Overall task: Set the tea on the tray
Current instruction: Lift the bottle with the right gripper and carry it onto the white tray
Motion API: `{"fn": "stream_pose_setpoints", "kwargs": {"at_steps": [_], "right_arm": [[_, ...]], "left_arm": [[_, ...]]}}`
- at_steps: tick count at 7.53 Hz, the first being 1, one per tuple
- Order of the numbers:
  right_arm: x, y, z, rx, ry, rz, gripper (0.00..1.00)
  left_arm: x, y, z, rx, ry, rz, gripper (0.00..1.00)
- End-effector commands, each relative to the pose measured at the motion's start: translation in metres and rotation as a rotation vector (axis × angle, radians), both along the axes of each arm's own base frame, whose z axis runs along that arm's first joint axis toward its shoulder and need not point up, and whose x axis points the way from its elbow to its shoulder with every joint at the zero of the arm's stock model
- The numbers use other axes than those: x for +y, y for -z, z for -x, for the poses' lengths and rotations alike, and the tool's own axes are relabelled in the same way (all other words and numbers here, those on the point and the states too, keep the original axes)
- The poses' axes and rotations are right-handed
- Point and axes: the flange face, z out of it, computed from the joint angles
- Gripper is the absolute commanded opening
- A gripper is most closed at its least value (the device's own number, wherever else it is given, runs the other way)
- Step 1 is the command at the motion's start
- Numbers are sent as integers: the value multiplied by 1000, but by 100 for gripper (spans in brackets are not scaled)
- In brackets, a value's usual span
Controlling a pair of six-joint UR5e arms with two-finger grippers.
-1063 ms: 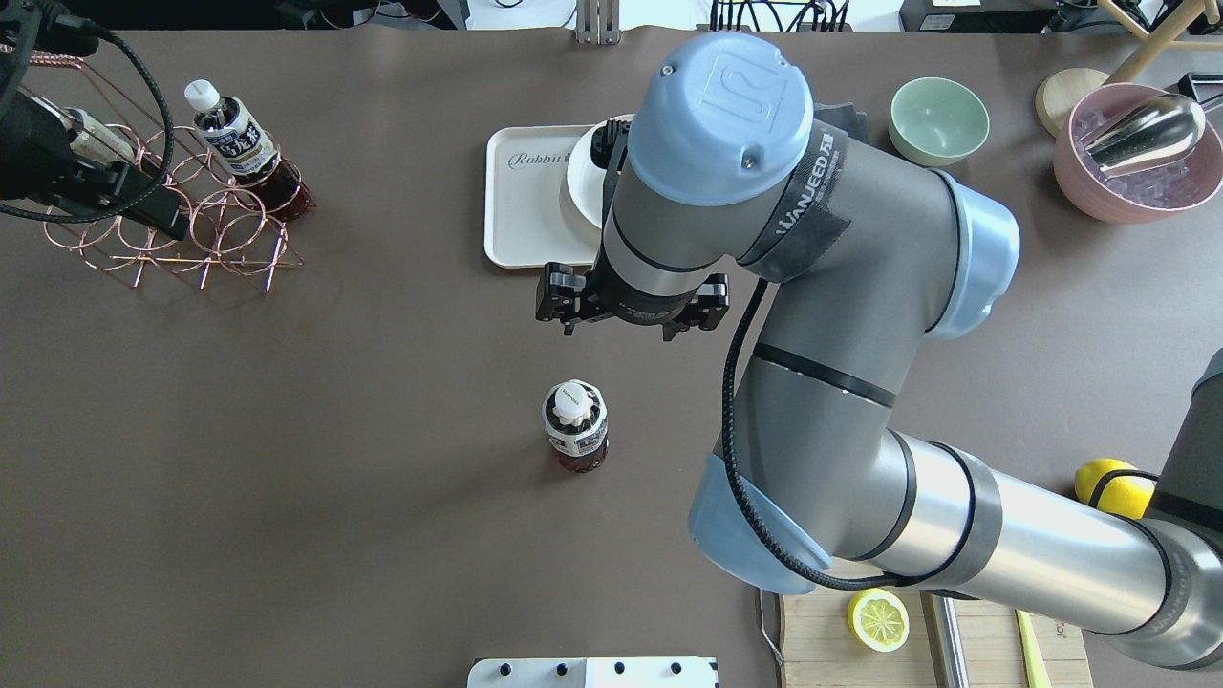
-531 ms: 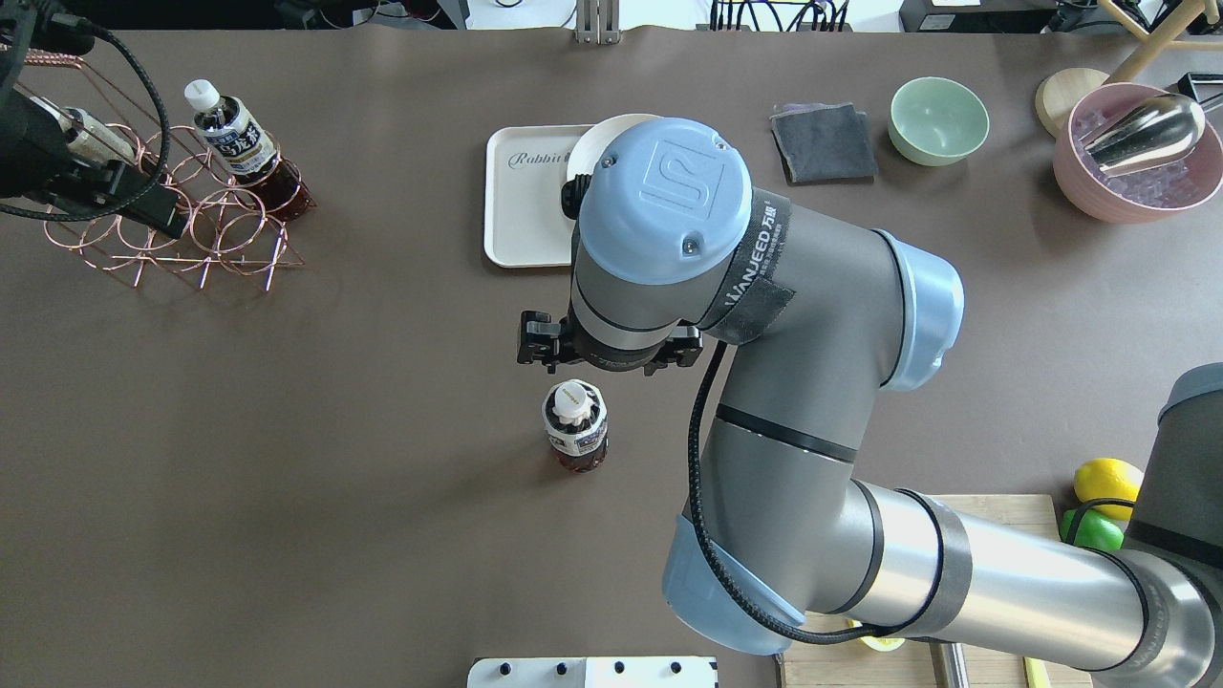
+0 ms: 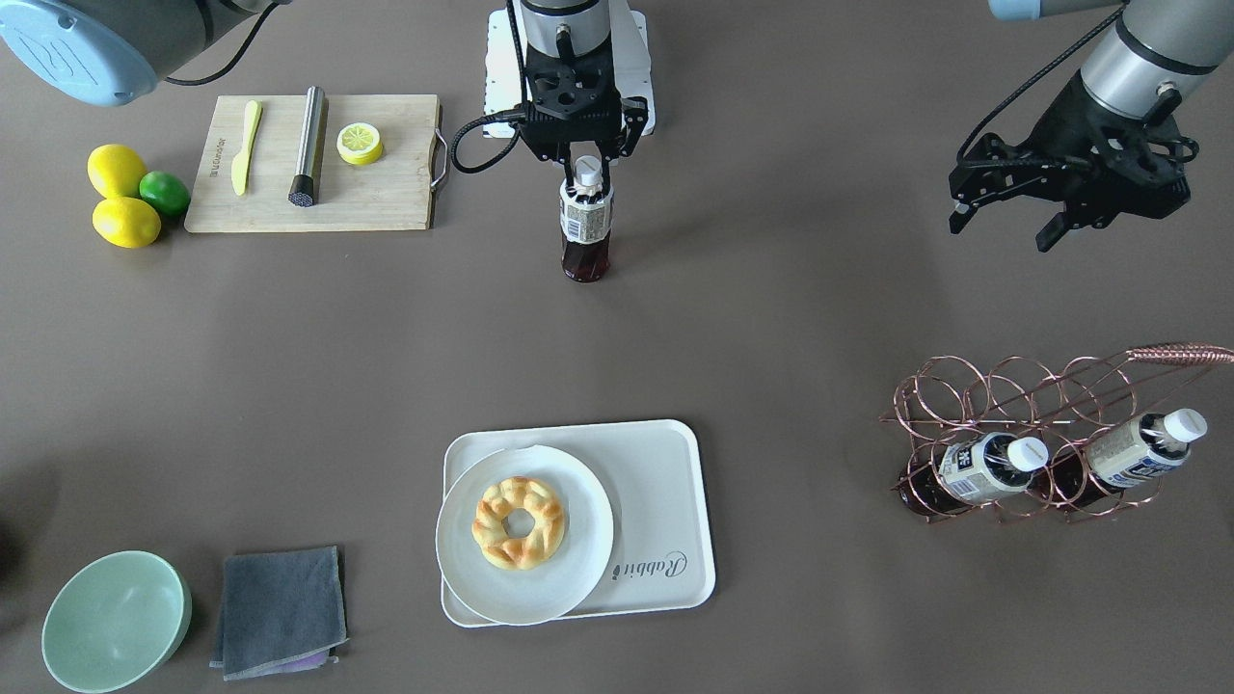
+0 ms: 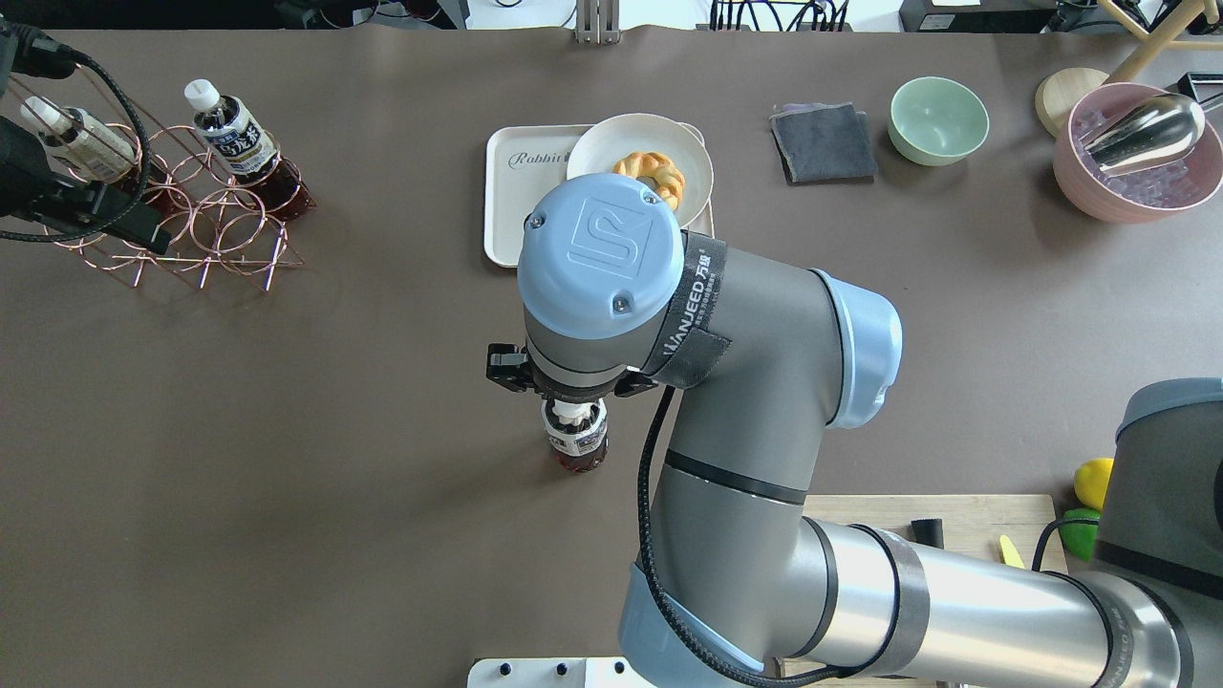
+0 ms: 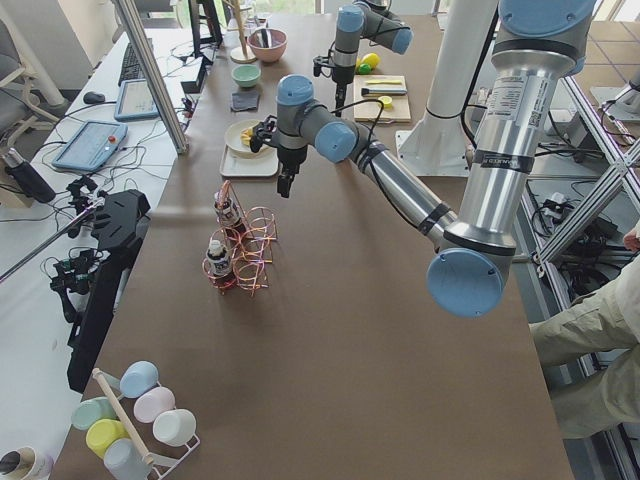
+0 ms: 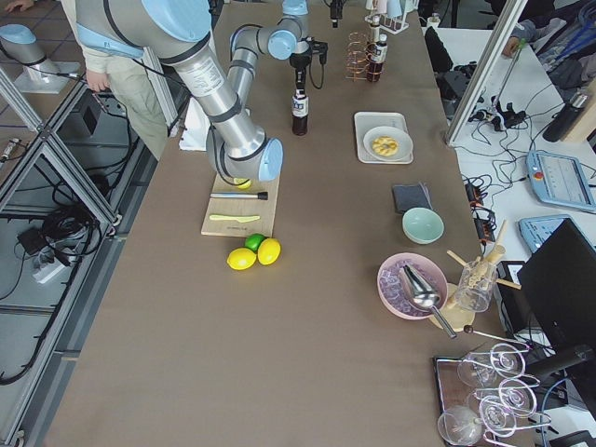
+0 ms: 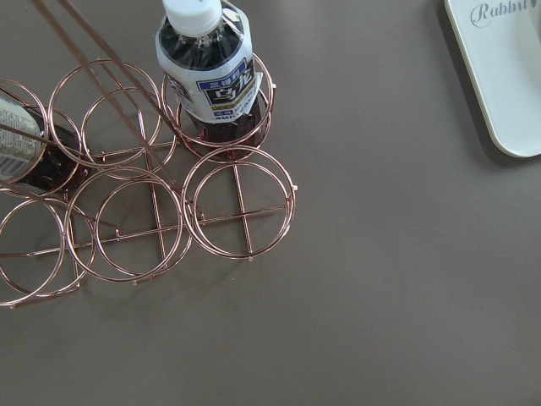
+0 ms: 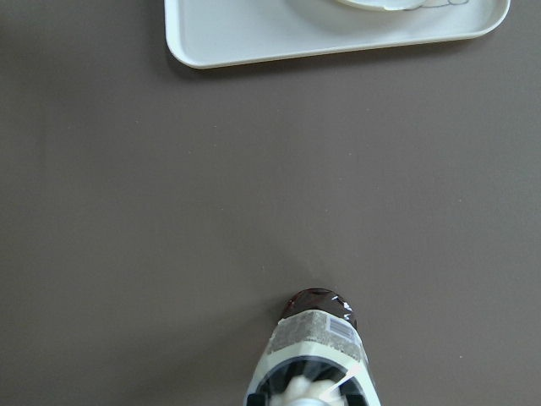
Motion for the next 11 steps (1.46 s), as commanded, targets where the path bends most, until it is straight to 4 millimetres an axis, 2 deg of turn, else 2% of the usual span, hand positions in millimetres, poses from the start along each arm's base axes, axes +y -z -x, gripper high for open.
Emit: {"fn": "stream_pose_setpoints", "kwargs": {"at_steps": [1,2,4,5,6,7,8,9,10,11], "right_arm": [[-6,20,-6,-16,-14,-12,0],[-24,35,-12,-1,-35,-15,0],[-105,65,-13,42,-92,-26,0],[-162,69,-8,13,-130,-12,0],[-228,77,-1,-2,-157,21,0],[-274,91,7,31,-171,51,0],[-296,85,10,24,-186,47,0],[-317,62,22,27,-191,45,0],[-329,66,34,22,-190,42,0],[-332,61,38,21,-187,42,0]], "left_arm": [[0,-1,0,0,1,2,96],[0,0,0,0,1,0,96],[3,-1,3,1,0,1,96],[7,-6,12,0,7,-1,96],[7,-13,25,1,30,-3,96],[12,-21,29,5,33,-10,96],[17,-27,32,8,35,-16,96],[15,-31,32,5,36,-10,96],[13,-33,30,3,35,-6,96],[11,-33,30,2,36,-7,96]]}}
